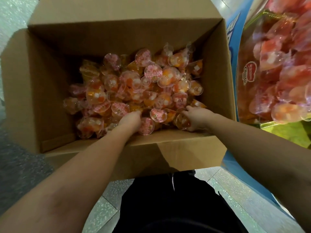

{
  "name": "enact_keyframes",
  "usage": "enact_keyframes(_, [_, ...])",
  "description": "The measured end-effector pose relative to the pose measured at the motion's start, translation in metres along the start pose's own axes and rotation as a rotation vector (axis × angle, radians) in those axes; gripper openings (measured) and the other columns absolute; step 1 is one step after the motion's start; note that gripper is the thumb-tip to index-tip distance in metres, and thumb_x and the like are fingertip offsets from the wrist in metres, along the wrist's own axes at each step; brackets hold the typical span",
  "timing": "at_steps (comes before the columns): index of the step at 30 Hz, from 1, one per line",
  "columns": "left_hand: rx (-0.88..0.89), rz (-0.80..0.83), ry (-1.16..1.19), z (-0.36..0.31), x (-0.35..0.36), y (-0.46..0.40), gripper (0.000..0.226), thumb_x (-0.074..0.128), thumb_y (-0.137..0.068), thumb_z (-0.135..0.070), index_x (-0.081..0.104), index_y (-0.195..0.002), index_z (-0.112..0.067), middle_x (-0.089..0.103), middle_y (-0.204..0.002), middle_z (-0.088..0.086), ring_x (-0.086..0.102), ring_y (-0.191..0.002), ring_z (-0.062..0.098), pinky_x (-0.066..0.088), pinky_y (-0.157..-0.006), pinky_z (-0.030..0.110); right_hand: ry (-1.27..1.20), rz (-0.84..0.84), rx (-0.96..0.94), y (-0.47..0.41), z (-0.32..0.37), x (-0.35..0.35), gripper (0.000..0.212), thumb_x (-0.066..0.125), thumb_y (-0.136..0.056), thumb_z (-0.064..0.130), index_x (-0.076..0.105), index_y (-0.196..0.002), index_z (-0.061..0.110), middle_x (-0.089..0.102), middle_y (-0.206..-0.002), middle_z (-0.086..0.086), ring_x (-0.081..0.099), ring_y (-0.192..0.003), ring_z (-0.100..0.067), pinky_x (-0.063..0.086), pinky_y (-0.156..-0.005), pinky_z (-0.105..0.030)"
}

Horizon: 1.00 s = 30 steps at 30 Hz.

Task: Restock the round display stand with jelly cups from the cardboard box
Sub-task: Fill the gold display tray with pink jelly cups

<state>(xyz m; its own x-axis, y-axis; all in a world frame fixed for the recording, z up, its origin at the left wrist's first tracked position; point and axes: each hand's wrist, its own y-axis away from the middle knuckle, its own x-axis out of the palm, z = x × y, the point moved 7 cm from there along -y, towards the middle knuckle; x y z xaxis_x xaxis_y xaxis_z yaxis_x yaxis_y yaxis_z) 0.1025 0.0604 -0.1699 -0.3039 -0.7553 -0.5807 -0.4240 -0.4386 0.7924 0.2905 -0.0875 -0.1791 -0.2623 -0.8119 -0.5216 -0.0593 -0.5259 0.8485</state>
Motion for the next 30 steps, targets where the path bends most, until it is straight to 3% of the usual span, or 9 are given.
enact_keyframes(4, [0.096, 0.025, 0.002, -0.007, -0.01, 0.005, 0.023, 0.053, -0.099, -0.018, 0.057, -0.122, -0.02, 0.059, -0.119, 0.004, 0.054, -0.089, 0.014, 0.043, -0.065, 0.024, -0.106, -0.085, 0.015, 0.014, -0.005, -0.009, 0.084, 0.067, -0.082, 0.057, 0.035, -0.15, 0.02, 0.046, -0.142, -0.009, 0.053, -0.12, -0.027, 0.05, -0.096, -0.035])
enact_keyframes(7, [0.108, 0.013, 0.127, -0.013, -0.023, 0.018, 0.011, 0.054, -0.1, -0.024, 0.058, -0.11, -0.022, 0.062, -0.107, 0.002, 0.06, -0.085, 0.015, 0.049, -0.065, 0.026, -0.394, -0.151, 0.083, 0.035, -0.018, -0.023, 0.076, 0.065, -0.083, 0.061, 0.045, -0.145, 0.021, 0.049, -0.139, -0.004, 0.053, -0.118, -0.023, 0.048, -0.095, -0.033])
enact_keyframes(11, [0.081, -0.016, 0.41, -0.02, -0.049, 0.049, 0.01, 0.057, -0.098, -0.03, 0.058, -0.103, -0.022, 0.064, -0.097, 0.001, 0.064, -0.077, 0.017, 0.052, -0.057, 0.024, -0.993, -0.21, 0.13, 0.077, -0.031, -0.038, 0.053, 0.061, -0.092, 0.038, 0.05, -0.142, 0.025, 0.056, -0.133, 0.001, 0.058, -0.108, -0.014, 0.049, -0.085, -0.025])
enact_keyframes(14, [0.09, -0.006, 0.662, -0.033, -0.064, 0.076, 0.013, 0.06, -0.096, -0.035, 0.061, -0.103, -0.025, 0.068, -0.104, 0.002, 0.069, -0.093, 0.024, 0.06, -0.083, 0.044, -1.5, -0.27, 0.117, 0.111, -0.034, -0.034, 0.032, 0.06, -0.095, 0.038, 0.061, -0.125, 0.03, 0.064, -0.124, -0.005, 0.066, -0.104, -0.019, 0.056, -0.088, -0.031])
enact_keyframes(16, [0.118, 0.016, 0.815, -0.05, -0.072, 0.093, 0.013, 0.063, -0.095, -0.033, 0.063, -0.102, -0.021, 0.07, -0.104, 0.003, 0.07, -0.094, 0.024, 0.059, -0.086, 0.047, -1.798, -0.294, 0.098, 0.131, -0.034, -0.025, 0.041, 0.068, -0.084, 0.047, 0.065, -0.12, 0.027, 0.068, -0.12, -0.012, 0.066, -0.11, -0.029, 0.053, -0.099, -0.046])
enact_keyframes(18, [0.156, 0.039, 0.89, -0.073, -0.077, 0.111, 0.012, 0.064, -0.095, -0.029, 0.063, -0.101, -0.019, 0.071, -0.103, 0.003, 0.072, -0.089, 0.021, 0.059, -0.076, 0.038, -2.001, -0.339, 0.054, 0.151, -0.036, -0.018, 0.053, 0.072, -0.079, 0.045, 0.063, -0.124, 0.017, 0.07, -0.118, -0.013, 0.067, -0.11, -0.031, 0.052, -0.099, -0.047])
enact_keyframes(22, [0.225, 0.129, 1.022, -0.131, -0.078, 0.143, 0.008, 0.065, -0.094, -0.018, 0.061, -0.099, -0.014, 0.071, -0.096, 0.009, 0.073, -0.078, 0.019, 0.056, -0.066, 0.03, -2.233, -0.472, 0.009, 0.201, -0.049, -0.002, 0.029, 0.06, -0.087, 0.026, 0.064, -0.108, 0.006, 0.076, -0.091, -0.008, 0.073, -0.081, -0.018, 0.06, -0.075, -0.029])
enact_keyframes(24, [0.248, 0.152, 1.033, -0.161, -0.075, 0.156, 0.004, 0.064, -0.094, -0.017, 0.062, -0.095, -0.014, 0.07, -0.091, 0.008, 0.072, -0.077, 0.02, 0.055, -0.066, 0.03, -2.28, -0.534, 0.006, 0.226, -0.059, 0.011, 0.034, 0.062, -0.081, 0.027, 0.065, -0.107, 0.006, 0.075, -0.092, -0.008, 0.072, -0.081, -0.017, 0.059, -0.081, -0.029])
enact_keyframes(30, [0.319, 0.166, 0.927, -0.267, -0.032, 0.205, 0.006, 0.065, -0.094, -0.016, 0.06, -0.095, -0.014, 0.071, -0.1, 0.01, 0.072, -0.093, 0.023, 0.058, -0.086, 0.041, -2.413, -0.739, 0.023, 0.304, -0.108, 0.083, 0.022, 0.051, -0.097, 0.016, 0.066, -0.105, 0.003, 0.07, -0.098, -0.013, 0.068, -0.084, -0.021, 0.055, -0.082, -0.03])
